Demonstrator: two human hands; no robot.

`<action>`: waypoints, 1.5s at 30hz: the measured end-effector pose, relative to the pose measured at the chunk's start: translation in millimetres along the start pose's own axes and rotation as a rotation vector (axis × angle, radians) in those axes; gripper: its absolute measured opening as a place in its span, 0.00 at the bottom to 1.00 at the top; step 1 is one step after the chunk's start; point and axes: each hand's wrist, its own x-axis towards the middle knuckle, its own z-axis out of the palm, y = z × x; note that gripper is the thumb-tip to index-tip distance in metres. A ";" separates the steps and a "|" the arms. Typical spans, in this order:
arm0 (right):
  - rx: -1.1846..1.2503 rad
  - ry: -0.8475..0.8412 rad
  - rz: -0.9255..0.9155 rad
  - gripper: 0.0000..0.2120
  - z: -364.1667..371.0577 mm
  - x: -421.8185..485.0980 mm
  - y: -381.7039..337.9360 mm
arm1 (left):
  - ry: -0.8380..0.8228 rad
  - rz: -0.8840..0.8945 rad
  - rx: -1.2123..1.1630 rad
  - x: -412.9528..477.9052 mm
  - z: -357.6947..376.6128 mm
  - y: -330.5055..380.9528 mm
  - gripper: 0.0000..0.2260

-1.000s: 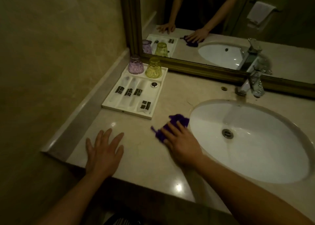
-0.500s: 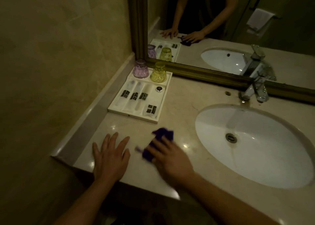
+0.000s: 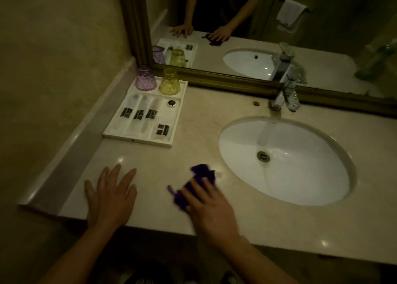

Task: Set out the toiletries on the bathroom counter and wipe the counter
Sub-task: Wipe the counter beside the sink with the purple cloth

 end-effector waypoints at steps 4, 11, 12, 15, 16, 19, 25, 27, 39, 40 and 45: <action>-0.172 0.062 0.288 0.20 -13.0 -76.7 101.6 | 0.005 -0.002 -0.011 -0.7 -3.8 4.7 0.24; -0.180 0.042 0.646 0.21 -19.9 -90.3 85.6 | -0.029 0.096 -0.021 0.6 -5.7 17.4 0.26; -0.157 0.055 0.495 0.22 -18.9 -74.7 64.4 | -0.037 0.111 -0.021 1.4 -5.9 21.6 0.26; -0.019 0.092 0.260 0.21 -13.4 -61.2 26.4 | -0.054 0.088 -0.047 3.0 -6.6 22.7 0.24; -0.031 0.100 0.233 0.21 -10.2 -68.4 30.3 | -0.045 0.082 -0.045 3.1 -6.2 16.8 0.23; -0.069 0.144 0.400 0.23 -14.9 -96.8 68.3 | -0.045 -0.011 0.008 1.7 -5.0 -2.6 0.22; -0.008 0.040 0.149 0.21 -2.7 -29.1 19.3 | -0.035 -0.068 0.024 2.7 -1.4 -3.4 0.24; 0.028 0.003 0.057 0.23 -7.2 4.6 19.0 | -0.036 -0.067 0.025 2.4 0.0 -4.6 0.25; 0.033 0.002 0.285 0.24 -15.2 147.1 62.0 | 0.010 -0.087 -0.008 2.0 -0.9 -4.0 0.25; 0.036 0.014 0.266 0.24 -14.7 140.5 51.7 | 0.019 -0.099 -0.015 2.3 -0.4 -3.9 0.25; 0.084 0.032 0.011 0.24 -1.1 73.9 -36.4 | 0.068 -0.130 -0.065 2.1 -0.8 -4.0 0.26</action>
